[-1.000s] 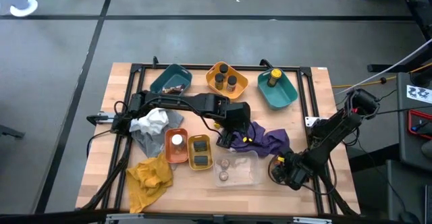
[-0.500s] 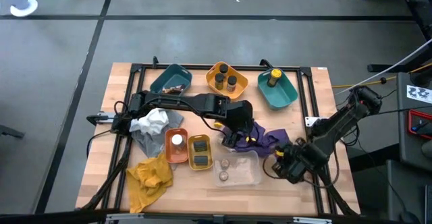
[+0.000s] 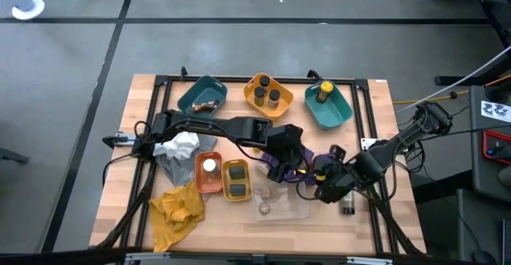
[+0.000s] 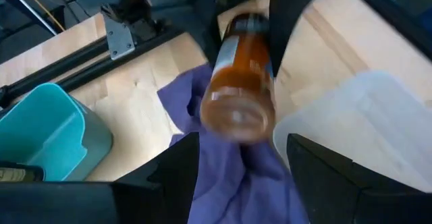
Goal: Sort spices by type
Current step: Put the orange spice bottle into the yellow bin
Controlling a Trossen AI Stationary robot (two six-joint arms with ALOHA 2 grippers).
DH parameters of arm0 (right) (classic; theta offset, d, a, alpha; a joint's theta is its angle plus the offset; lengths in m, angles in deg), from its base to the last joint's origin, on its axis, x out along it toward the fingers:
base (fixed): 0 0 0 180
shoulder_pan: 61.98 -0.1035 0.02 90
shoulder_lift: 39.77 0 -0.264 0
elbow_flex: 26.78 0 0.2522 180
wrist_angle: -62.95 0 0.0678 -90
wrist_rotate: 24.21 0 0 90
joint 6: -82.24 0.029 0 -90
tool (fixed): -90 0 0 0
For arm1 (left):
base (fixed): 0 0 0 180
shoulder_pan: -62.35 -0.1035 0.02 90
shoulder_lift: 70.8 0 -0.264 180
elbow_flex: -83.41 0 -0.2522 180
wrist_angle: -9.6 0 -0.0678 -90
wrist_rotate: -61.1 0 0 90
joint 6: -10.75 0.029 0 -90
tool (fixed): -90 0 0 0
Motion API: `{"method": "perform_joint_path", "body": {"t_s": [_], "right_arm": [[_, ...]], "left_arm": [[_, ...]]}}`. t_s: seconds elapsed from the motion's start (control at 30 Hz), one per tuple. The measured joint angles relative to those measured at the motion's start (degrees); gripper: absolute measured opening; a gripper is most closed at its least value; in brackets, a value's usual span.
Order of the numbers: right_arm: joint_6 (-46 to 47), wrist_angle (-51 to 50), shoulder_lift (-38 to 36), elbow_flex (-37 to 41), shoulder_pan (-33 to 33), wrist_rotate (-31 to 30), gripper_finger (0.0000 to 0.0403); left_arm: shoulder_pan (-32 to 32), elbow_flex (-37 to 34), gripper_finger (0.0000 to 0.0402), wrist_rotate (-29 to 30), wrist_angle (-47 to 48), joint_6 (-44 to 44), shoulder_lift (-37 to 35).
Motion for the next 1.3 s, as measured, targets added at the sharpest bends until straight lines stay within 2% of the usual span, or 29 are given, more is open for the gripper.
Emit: {"method": "perform_joint_path", "body": {"t_s": [0.23,0.57,1.3], "right_arm": [[-11.4,4.2,0.0,-0.5,0.5,-3.6,0.0162],[-13.6,4.1,0.1,-0.5,0.4,-7.8,0.0163],[-18.8,7.6,0.1,-0.5,0.4,-11.6,0.0163]], "left_arm": [[0.4,0.0,0.0208,-0.3,-1.9,-2.0,0.0],[0.9,0.0,0.0208,0.2,-2.1,-3.0,0.0],[1.4,0.1,0.0208,0.2,-1.8,-5.0,-0.2]]}}
